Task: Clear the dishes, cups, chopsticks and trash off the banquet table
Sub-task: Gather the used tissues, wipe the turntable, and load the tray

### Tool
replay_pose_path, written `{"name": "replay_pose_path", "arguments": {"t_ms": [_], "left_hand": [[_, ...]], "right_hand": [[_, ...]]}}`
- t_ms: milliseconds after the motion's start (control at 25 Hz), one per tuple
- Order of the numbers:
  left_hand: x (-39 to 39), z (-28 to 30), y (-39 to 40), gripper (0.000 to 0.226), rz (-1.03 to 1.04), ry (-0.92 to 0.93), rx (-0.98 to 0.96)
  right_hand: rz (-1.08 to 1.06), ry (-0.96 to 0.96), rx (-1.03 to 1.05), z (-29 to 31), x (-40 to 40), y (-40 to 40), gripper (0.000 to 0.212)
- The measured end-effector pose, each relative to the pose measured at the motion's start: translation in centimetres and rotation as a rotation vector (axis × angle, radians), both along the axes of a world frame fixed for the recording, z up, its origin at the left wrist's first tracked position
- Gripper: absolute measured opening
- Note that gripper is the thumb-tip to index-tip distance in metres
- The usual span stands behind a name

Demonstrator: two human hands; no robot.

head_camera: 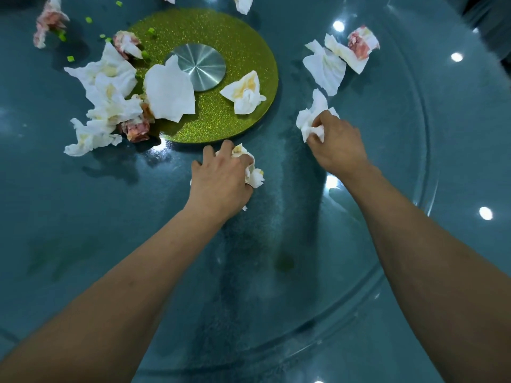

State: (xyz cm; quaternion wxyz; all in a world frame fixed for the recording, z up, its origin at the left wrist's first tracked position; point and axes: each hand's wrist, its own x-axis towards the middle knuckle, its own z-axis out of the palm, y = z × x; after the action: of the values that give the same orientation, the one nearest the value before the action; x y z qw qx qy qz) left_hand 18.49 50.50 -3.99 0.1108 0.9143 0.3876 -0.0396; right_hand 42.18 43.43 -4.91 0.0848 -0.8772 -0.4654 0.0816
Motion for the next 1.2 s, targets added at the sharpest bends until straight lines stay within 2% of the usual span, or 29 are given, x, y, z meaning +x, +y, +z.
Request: {"name": "replay_pose_path", "arguments": {"t_ms": [480, 760, 1000, 1200], "left_hand": [[-2.1, 0.8, 0.1, 0.045, 0.161, 0.024, -0.049], [-3.8, 0.4, -0.2, 0.045, 0.315, -0.050, -0.087], [-4.2, -0.1, -2.0, 0.044, 0.124, -0.103, -0.050], [-4.0, -0.3, -2.7, 0.041, 0.106, -0.124, -0.048]], "right_hand": [[-0.039, -0.132, 0.068, -0.9, -4.8, -1.9, 0.024], [0.033, -0.091, 0.094, -0.9, -7.9, -3.5, 0.020], [-0.019, 0.114, 0.246, -0.4, -8.5, -4.2, 0.050], [-0.261, 0.025, 0.410, 0.9, -3.2, -5.2, 0.034]]}}
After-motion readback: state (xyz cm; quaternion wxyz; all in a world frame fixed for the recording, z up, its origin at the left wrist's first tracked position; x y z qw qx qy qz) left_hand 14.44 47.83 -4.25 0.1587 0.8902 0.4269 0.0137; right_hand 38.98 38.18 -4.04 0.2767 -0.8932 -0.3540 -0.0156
